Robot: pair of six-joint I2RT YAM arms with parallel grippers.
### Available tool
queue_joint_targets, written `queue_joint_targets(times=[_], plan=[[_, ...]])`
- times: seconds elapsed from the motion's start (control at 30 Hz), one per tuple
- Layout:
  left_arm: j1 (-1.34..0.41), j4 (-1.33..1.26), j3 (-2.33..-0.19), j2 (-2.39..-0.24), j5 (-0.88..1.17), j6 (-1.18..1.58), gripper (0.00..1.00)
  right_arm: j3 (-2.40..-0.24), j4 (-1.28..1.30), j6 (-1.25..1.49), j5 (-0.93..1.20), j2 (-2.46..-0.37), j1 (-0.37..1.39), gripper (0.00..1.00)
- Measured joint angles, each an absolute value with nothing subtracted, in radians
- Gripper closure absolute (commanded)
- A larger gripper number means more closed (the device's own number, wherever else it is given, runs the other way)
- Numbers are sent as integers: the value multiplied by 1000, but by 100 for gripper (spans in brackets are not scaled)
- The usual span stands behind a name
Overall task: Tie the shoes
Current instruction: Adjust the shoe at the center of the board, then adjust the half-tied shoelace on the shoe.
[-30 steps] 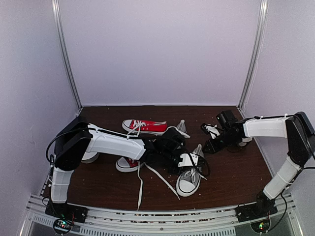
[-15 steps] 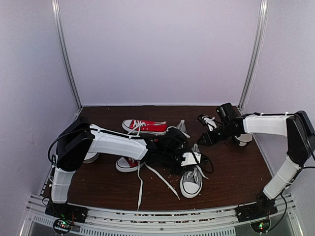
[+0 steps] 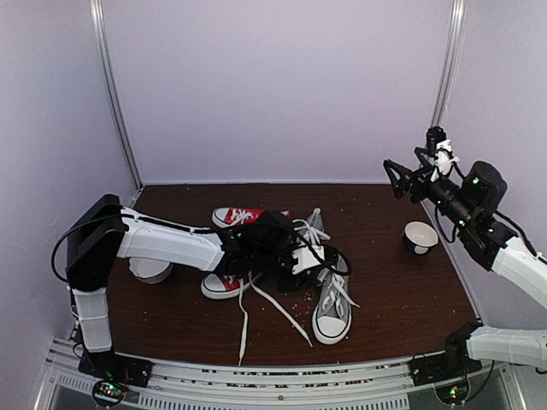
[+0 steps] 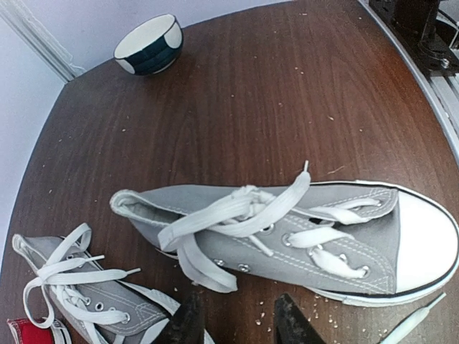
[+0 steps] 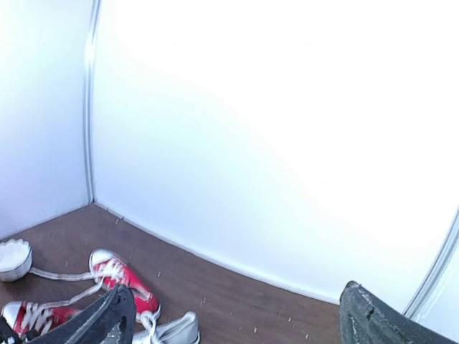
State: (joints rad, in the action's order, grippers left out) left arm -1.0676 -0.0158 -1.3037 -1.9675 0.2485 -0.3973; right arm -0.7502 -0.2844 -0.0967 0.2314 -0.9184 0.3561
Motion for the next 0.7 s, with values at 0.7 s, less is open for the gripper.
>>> queue_joint_targets(times=[0.7], plan=[[-1049, -247, -1263, -2030, 375, -86, 69, -757, 352, 233, 247, -959, 543, 30]])
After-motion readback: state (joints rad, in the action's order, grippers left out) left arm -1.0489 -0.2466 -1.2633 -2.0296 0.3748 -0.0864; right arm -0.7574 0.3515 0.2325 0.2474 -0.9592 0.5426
